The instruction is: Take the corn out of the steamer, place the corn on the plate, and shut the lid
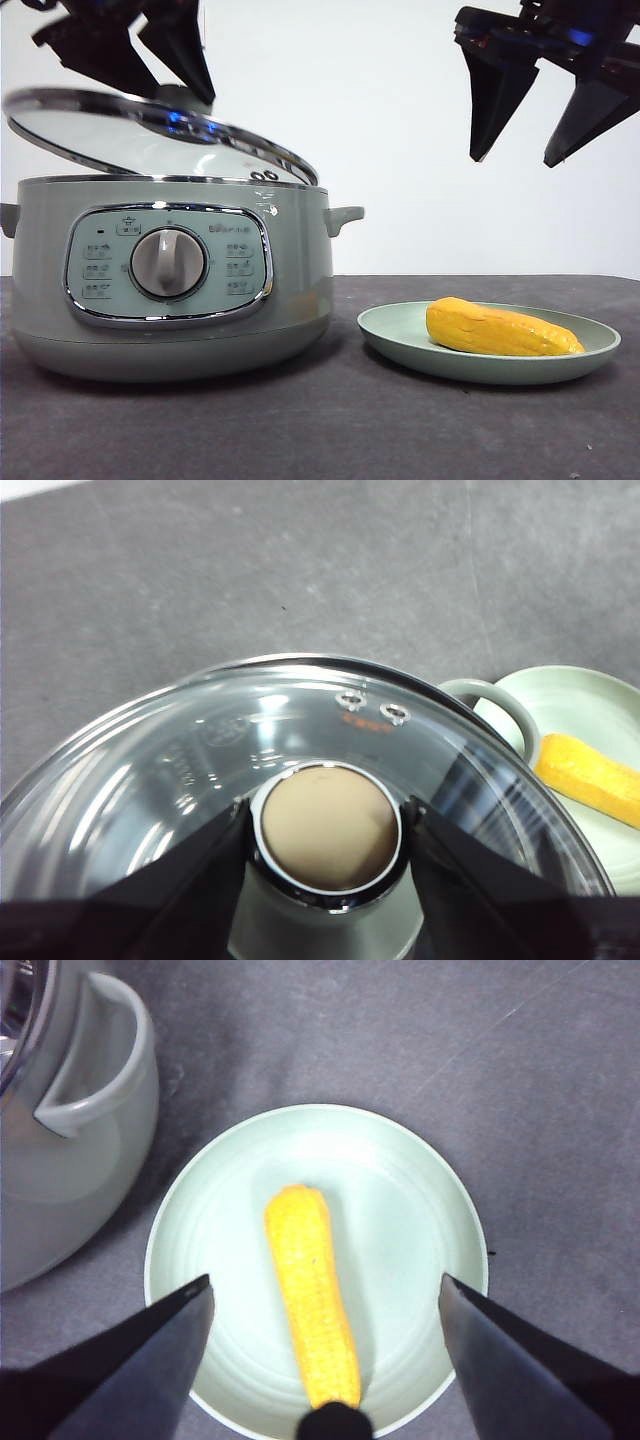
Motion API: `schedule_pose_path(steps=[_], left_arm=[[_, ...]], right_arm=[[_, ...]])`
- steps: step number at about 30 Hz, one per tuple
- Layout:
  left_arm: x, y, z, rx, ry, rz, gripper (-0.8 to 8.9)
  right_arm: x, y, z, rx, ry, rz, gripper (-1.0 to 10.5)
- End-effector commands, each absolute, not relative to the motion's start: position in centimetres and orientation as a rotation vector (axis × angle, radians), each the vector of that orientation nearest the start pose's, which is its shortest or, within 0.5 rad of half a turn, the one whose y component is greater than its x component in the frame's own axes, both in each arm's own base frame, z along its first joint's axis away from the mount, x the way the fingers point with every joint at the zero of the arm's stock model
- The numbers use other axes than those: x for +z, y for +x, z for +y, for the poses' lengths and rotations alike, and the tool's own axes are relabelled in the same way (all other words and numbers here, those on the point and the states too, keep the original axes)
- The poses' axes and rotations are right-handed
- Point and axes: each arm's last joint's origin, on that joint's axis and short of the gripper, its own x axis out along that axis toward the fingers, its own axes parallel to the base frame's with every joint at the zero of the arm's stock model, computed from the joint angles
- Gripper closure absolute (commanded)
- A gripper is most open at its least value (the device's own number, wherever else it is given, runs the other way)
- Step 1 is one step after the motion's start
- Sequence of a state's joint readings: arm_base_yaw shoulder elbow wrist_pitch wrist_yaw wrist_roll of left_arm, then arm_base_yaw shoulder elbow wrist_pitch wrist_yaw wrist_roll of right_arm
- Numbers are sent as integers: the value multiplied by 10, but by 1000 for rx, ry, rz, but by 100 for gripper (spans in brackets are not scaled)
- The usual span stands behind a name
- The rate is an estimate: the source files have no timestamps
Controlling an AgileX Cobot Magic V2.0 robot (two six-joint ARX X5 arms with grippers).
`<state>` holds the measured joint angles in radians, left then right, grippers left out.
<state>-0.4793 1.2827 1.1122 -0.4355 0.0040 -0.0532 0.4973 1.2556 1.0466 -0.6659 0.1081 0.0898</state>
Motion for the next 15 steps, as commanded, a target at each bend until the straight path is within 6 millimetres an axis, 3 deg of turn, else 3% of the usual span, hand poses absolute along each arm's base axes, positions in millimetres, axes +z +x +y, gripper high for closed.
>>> schedule_pose_path(steps=[1, 15], left_arm=[[325, 248, -131, -459, 76, 553, 822], [303, 260, -137, -452, 108, 651, 821]], right_arm=[[285, 223, 115, 310, -176, 869, 570], [284, 225, 109, 288, -177, 887, 570]])
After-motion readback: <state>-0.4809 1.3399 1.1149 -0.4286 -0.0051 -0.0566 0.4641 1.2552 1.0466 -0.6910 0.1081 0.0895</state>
